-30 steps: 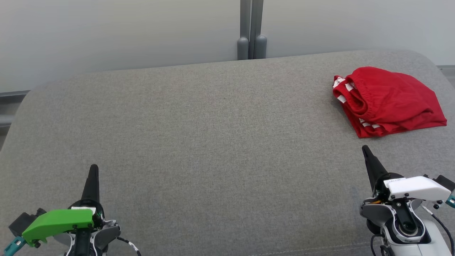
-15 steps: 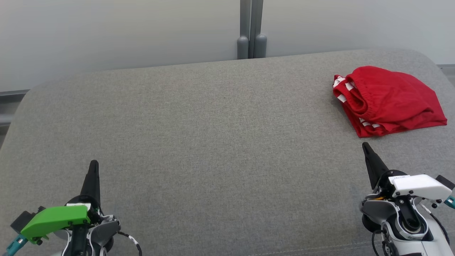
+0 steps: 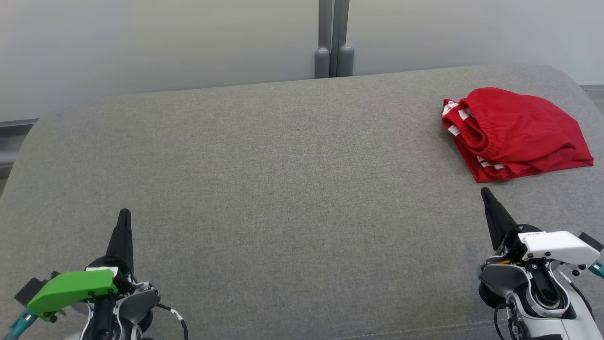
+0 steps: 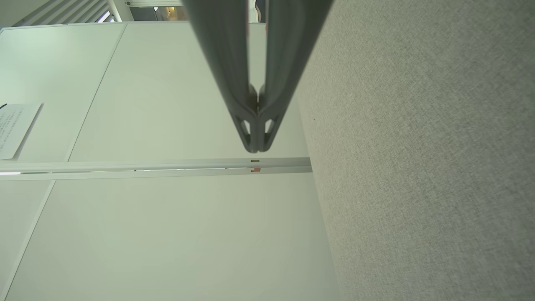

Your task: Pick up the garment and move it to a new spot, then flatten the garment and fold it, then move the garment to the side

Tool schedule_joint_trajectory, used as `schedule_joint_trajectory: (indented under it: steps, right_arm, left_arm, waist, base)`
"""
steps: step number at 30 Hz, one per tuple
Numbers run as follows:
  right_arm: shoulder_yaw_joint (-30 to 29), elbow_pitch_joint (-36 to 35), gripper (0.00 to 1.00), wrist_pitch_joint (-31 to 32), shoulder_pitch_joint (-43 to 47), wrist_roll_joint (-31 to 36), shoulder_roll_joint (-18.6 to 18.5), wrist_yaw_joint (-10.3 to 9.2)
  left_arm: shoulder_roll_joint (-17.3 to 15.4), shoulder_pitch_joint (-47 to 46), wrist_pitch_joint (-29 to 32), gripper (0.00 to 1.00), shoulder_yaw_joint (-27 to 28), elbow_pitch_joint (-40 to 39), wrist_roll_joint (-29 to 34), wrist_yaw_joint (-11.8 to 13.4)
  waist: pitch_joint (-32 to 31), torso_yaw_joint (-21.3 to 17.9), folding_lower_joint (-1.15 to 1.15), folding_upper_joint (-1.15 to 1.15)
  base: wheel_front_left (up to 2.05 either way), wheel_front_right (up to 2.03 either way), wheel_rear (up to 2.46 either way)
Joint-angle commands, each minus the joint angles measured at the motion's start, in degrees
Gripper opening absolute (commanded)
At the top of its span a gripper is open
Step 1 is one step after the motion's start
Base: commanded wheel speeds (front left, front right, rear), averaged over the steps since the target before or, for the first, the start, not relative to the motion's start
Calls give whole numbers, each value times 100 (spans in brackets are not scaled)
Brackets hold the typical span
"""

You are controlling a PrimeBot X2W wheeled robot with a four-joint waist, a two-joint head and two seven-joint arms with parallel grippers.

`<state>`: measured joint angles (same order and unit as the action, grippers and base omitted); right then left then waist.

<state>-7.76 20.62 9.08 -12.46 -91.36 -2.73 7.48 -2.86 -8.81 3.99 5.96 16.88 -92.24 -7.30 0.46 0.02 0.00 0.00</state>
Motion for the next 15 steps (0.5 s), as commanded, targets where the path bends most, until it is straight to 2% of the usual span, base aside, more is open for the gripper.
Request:
schedule_joint_trajectory:
  steps: [1,15]
  right_arm:
    - [-8,10,0,33,-60,-24,-28,2]
    - [-7,10,0,33,-58,-25,-28,2]
  left_arm:
    - [-2,-66,9,0,28,6,5,-41]
    - [-2,-66,8,0,28,6,5,-41]
  waist:
    - [0,0,0,0]
    - [0,0,0,0]
  base:
    - [0,0,0]
    - [0,0,0]
